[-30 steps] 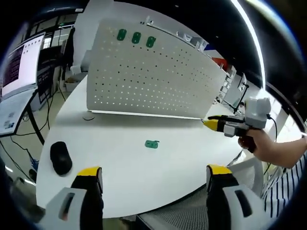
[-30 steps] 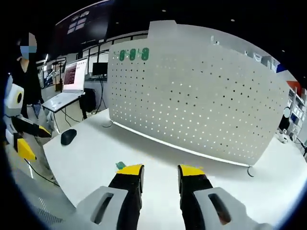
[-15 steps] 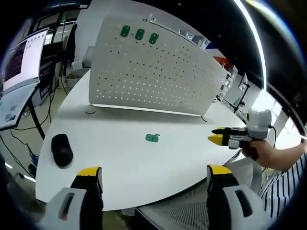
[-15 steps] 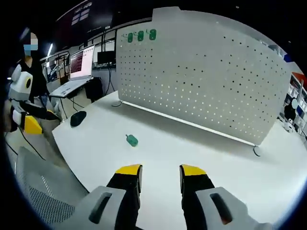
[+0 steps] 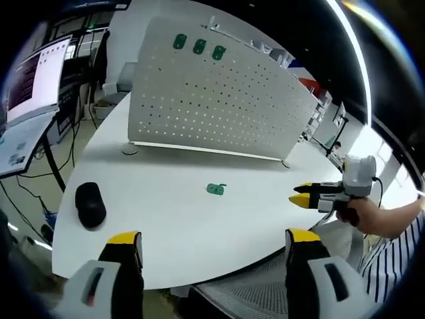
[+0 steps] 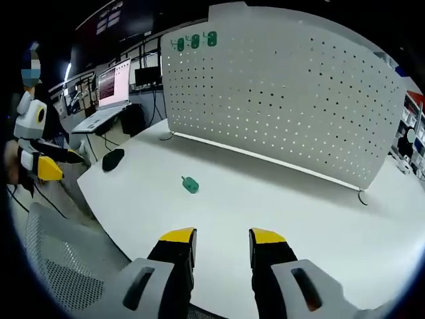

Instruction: Insert the hook assembly into the mounting plate slot until the hook locks in place.

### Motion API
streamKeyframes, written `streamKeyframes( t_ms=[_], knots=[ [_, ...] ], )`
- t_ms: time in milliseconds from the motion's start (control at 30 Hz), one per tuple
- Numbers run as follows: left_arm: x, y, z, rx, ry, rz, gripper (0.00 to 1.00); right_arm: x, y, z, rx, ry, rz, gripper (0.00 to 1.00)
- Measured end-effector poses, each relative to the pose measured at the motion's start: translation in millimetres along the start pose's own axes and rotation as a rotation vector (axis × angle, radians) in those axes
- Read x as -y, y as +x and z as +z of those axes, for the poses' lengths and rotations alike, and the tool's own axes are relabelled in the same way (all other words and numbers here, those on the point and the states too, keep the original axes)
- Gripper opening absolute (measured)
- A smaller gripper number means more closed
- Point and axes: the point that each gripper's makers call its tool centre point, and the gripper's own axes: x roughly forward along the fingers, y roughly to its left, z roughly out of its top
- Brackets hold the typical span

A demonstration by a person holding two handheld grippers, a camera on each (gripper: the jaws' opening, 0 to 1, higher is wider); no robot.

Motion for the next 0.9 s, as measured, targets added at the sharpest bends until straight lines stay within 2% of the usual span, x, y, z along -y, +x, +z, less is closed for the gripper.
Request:
streamKeyframes(
  t_ms=[267, 400, 633, 900],
  knots=[
    [-6.2, -1.4, -4.5, -0.014, -0.003, 0.015, 0.91, -24.0, 23.6, 1.6, -0.012, 0.041, 0.057, 0.29],
    [-9.2, -1.4, -6.0, -0.026, -0.005, 0.022, 0.91, -31.5, 35.0, 3.5, -0.018, 0.059, 0.076, 0.28],
    [-16.1, -2.0, 1.3, -0.008, -0.012, 0.039, 0.9, -41.0, 50.7, 7.1, -0.03, 0.081, 0.104, 0.28],
    [-23.4, 4.2, -3.0, -0.019, -0.028, 0.054, 0.9, -55.6, 76.8, 14.6, -0.047, 0.133, 0.145, 0.27]
  ],
)
